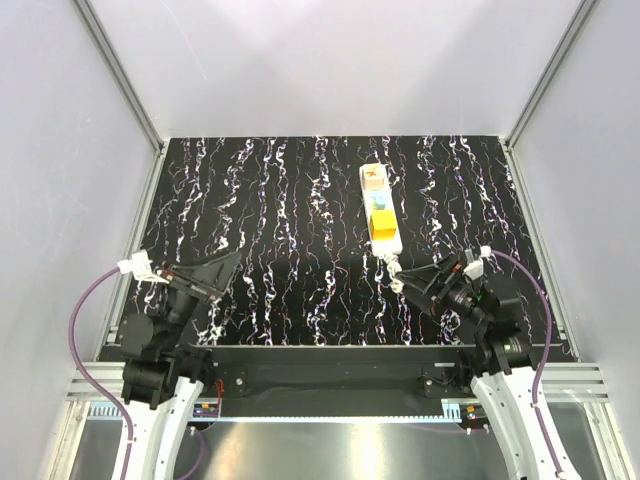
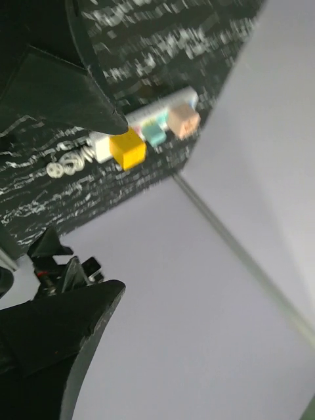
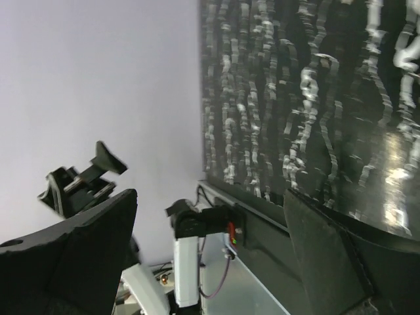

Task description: Pull the plug off the socket

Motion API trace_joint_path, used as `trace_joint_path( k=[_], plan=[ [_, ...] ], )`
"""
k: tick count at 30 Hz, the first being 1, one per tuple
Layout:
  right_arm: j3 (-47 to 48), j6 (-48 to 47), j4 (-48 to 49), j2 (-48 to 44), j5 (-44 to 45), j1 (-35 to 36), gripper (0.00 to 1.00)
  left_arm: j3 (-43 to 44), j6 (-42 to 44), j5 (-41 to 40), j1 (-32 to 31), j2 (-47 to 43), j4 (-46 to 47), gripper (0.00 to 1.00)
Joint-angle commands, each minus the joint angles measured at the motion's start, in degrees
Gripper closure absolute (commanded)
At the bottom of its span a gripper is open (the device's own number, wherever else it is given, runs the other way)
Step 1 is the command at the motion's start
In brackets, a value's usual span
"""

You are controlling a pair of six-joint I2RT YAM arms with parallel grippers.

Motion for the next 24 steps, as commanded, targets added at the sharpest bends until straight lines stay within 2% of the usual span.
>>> trace_joint_path(
  k=[1, 9, 15, 19, 22, 24],
  plan=[
    [2.0, -6.6, -6.5, 2.5, 4.2, -0.1, 0.00, 3.0, 0.5, -10.5, 0.1, -5.1, -23.1, 0.01],
    [6.8, -18.2, -9.1, 12.0, 7.6, -0.1, 0.00, 9.4, -2.2, -15.9, 0.1, 3.3, -37.4, 0.01],
    [16.1, -25.6, -11.1, 27.4, 20.3, -0.2, 0.00, 13.2, 4.0, -13.1, 0.1, 6.2, -39.2, 0.01],
    [21.3, -31.1, -8.5, 38.2, 28.2, -0.1, 0.00, 13.4, 6.4, -8.0, 0.1, 10.6, -39.0, 0.01],
    [23.4, -33.3, -3.3, 47.2, 28.7, -0.1, 0.00, 13.8, 9.2, -2.3, 0.1, 15.5, -39.0, 0.01],
    [24.4, -33.8, 1.1, 54.5, 26.9, -0.1, 0.04, 13.8, 11.6, 2.3, 0.1, 17.6, -39.0, 0.01]
  ],
)
